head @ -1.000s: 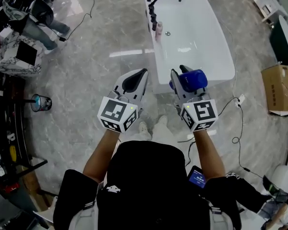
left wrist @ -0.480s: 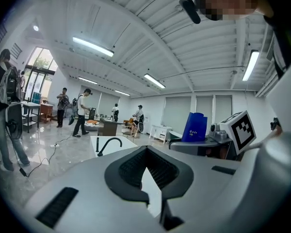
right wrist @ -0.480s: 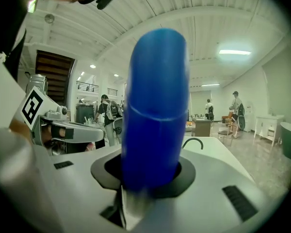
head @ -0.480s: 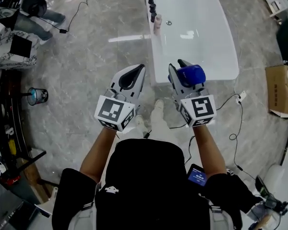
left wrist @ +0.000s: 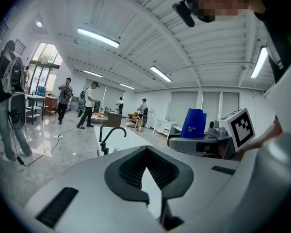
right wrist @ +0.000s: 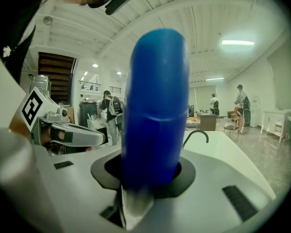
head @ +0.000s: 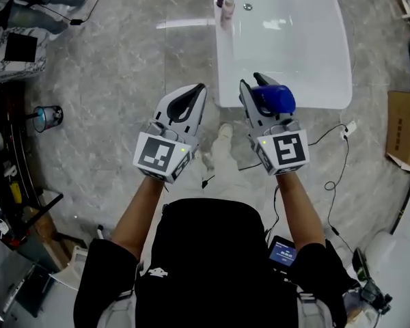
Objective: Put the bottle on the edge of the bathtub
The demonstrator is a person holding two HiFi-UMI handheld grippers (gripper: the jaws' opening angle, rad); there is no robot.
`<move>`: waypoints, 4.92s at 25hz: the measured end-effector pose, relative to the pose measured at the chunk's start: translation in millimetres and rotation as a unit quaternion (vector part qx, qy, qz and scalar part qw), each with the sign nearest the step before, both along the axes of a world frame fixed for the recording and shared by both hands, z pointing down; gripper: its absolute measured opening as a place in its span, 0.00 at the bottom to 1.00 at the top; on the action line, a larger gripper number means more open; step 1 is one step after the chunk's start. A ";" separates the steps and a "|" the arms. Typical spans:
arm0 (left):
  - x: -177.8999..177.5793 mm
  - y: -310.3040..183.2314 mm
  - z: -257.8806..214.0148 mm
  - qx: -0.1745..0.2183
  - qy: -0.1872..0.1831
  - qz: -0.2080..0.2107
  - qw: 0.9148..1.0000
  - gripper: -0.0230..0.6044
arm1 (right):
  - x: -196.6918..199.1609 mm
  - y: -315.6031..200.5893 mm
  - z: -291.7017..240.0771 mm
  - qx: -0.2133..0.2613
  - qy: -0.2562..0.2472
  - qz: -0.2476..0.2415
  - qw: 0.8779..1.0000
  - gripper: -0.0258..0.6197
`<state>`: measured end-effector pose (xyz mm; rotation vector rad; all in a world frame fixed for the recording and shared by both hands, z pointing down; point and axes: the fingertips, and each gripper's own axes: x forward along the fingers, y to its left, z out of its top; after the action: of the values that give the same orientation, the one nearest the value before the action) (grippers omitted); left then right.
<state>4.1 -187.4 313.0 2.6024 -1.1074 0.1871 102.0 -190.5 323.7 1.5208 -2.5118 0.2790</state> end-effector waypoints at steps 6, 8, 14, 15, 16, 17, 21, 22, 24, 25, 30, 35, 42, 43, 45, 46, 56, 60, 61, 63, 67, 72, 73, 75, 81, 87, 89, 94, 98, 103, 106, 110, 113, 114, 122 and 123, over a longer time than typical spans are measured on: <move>-3.0 0.8 52.9 -0.037 -0.021 0.002 0.999 0.06 | 1.5 -14.0 46.1 -0.022 0.001 -0.002 1.000 0.24; -3.5 0.6 70.3 -0.047 -0.021 -0.001 0.999 0.06 | 1.9 -13.7 65.4 -0.032 0.001 -0.004 0.999 0.24; -0.6 -8.7 111.9 -0.056 -0.026 -0.008 0.998 0.06 | -0.2 -18.1 114.7 -0.052 -0.001 -0.018 0.998 0.24; -0.1 -9.3 117.6 -0.058 -0.027 -0.009 0.998 0.06 | 0.1 -18.1 121.8 -0.058 -0.004 -0.017 0.998 0.24; -0.1 -10.3 123.0 -0.059 -0.027 -0.011 0.998 0.06 | 0.1 -18.8 128.2 -0.061 -0.004 -0.018 0.998 0.24; -0.8 -11.2 128.4 -0.061 -0.027 -0.013 0.998 0.06 | -0.7 -20.1 134.2 -0.062 -0.003 -0.018 0.998 0.24; -5.7 -13.8 151.9 -0.066 -0.027 -0.019 0.997 0.06 | -5.8 -25.3 159.6 -0.060 0.003 -0.023 0.998 0.24; -6.0 -14.7 158.0 -0.068 -0.027 -0.020 0.997 0.06 | -6.0 -27.0 166.5 -0.060 0.004 -0.024 0.998 0.24; -5.3 -15.3 169.8 -0.072 -0.028 -0.021 0.997 0.06 | -5.8 -30.8 181.3 -0.063 0.006 -0.024 0.998 0.24; -4.5 -15.0 175.7 -0.074 -0.028 -0.021 0.997 0.06 | -5.5 -32.8 189.5 -0.064 0.007 -0.024 0.998 0.24; -7.2 -15.9 206.0 -0.086 -0.033 -0.025 0.995 0.06 | -9.6 -46.4 229.6 -0.065 0.017 -0.030 0.997 0.24; -15.3 -3.4 234.0 -0.119 -0.052 -0.013 0.991 0.06 | -17.9 -56.9 259.0 -0.066 0.028 -0.036 0.997 0.24; -16.3 -14.8 249.2 -0.103 -0.035 -0.034 0.993 0.06 | -26.6 -83.8 287.3 -0.035 0.032 -0.047 0.998 0.24; -16.7 -15.4 251.2 -0.105 -0.035 -0.035 0.993 0.06 | -27.0 -86.3 292.0 -0.034 0.036 -0.048 0.998 0.24; -18.4 -12.6 257.4 -0.115 -0.042 -0.032 0.992 0.06 | -28.9 -90.0 301.2 -0.036 0.041 -0.049 0.997 0.24; -19.2 -10.2 261.4 -0.122 -0.047 -0.029 0.991 0.06 | -29.6 -91.9 305.6 -0.038 0.041 -0.049 0.997 0.24; -29.2 -18.4 273.2 -0.114 -0.048 -0.049 0.991 0.06 | -33.0 -107.4 331.3 -0.041 0.049 -0.047 0.997 0.24; -28.5 -21.4 272.3 -0.104 -0.046 -0.052 0.992 0.06 | -33.1 -108.4 334.9 -0.031 0.053 -0.049 0.997 0.24; -29.7 -18.2 276.3 -0.112 -0.056 -0.047 0.991 0.06 | -33.3 -108.0 337.0 -0.031 0.055 -0.050 0.997 0.24; -31.5 -14.6 280.4 -0.119 -0.064 -0.041 0.990 0.06 | -34.3 -107.1 340.1 -0.031 0.057 -0.051 0.997 0.24; -35.3 -18.7 280.3 -0.112 -0.060 -0.052 0.991 0.06 | -36.4 -106.7 338.6 -0.022 0.060 -0.056 0.996 0.24; -34.3 -21.1 284.5 -0.111 -0.054 -0.055 0.991 0.06 | -35.1 -103.0 346.4 -0.041 0.066 -0.052 0.996 0.24; -34.8 -19.0 286.6 -0.118 -0.060 -0.051 0.990 0.06 | -35.5 -102.8 346.3 -0.042 0.066 -0.051 0.996 0.24; -36.9 -15.8 290.6 -0.134 -0.074 -0.046 0.987 0.06 | -36.3 -102.9 345.0 -0.039 0.067 -0.051 0.996 0.24; -35.9 -25.2 285.1 -0.111 -0.052 -0.055 0.991 0.06 | -38.2 -103.2 346.6 -0.038 0.062 -0.049 0.996 0.24; -38.7 -23.6 288.6 -0.125 -0.054 -0.052 0.989 0.06 | -38.3 -104.7 345.6 -0.037 0.067 -0.046 0.996 0.24; -38.5 -27.8 285.5 -0.117 -0.044 -0.059 0.990 0.06 | -37.6 -105.1 344.7 -0.035 0.067 -0.046 0.996 0.24; -40.5 -26.2 287.3 -0.123 -0.049 -0.055 0.990 0.06 | -37.6 -104.1 343.1 -0.037 0.063 -0.047 0.996 0.24; -42.8 -26.3 291.3 -0.131 -0.054 -0.051 0.989 0.06 | -38.0 -105.3 344.6 -0.038 0.059 -0.049 0.996 0.24; -43.9 -33.7 288.4 -0.117 -0.043 -0.061 0.990 0.06 | -36.8 -104.9 347.1 -0.042 0.054 -0.046 0.997 0.29; -46.3 -27.7 294.3 -0.132 -0.061 -0.052 0.988 0.06 | -37.1 -104.5 347.1 -0.042 0.049 -0.047 0.997 0.33; -47.2 -28.6 296.5 -0.133 -0.054 -0.052 0.988 0.06 | -35.3 -105.7 350.0 -0.046 0.048 -0.042 0.997 0.40; -46.6 -33.5 293.3 -0.123 -0.045 -0.057 0.990 0.06 | -37.3 -105.0 347.5 -0.042 0.039 -0.053 0.997 0.43; -47.3 -30.1 295.9 -0.132 -0.052 -0.052 0.989 0.06 | -38.2 -103.9 346.1 -0.040 0.039 -0.056 0.997 0.44; -46.1 -27.3 290.1 -0.128 -0.058 -0.046 0.989 0.06 | -36.3 -99.1 336.7 -0.037 0.033 -0.051 0.997 0.45; -45.1 -29.0 286.2 -0.123 -0.054 -0.048 0.990 0.06 | -35.7 -98.2 334.7 -0.038 0.033 -0.051 0.997 0.45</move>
<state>-41.0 -216.4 599.2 2.3403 -1.1630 0.4187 66.2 -288.7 658.4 1.3472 -2.4874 0.2990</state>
